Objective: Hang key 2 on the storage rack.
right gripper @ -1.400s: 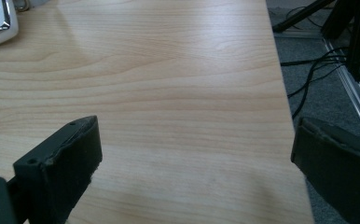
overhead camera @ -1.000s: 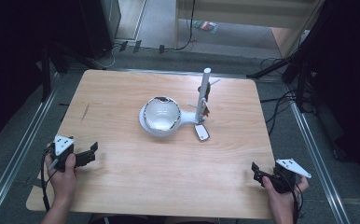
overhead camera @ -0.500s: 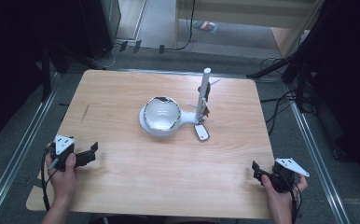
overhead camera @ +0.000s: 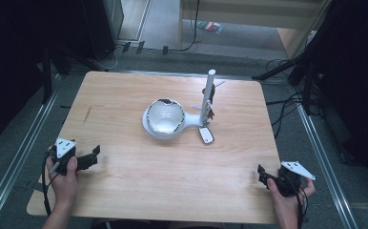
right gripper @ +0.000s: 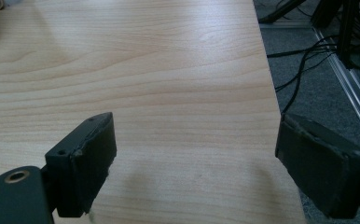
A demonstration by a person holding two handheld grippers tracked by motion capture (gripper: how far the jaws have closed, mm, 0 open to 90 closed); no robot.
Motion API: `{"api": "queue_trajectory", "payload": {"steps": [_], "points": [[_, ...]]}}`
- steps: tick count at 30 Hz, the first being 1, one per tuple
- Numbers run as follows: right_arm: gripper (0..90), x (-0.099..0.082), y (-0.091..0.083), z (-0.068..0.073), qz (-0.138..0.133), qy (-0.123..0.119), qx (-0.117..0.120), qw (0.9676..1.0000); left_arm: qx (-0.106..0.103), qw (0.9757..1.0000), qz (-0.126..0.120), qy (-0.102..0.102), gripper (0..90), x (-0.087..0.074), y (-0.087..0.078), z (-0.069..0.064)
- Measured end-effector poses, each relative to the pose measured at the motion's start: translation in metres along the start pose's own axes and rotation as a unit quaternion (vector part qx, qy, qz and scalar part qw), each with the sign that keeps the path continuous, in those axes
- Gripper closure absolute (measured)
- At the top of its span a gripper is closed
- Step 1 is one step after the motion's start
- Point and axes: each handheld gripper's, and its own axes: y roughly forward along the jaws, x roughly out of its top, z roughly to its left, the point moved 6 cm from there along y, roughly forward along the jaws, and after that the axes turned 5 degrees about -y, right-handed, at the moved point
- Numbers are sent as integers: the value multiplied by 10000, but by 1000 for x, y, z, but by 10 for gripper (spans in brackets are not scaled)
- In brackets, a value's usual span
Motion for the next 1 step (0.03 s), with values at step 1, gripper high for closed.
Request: {"api": "queue_trajectory", "payload": {"steps": [1], "points": [[127, 0, -1, 1, 6, -12, -32, 10000, 1, 10000, 8, 4, 63, 0, 0, 0]]}}
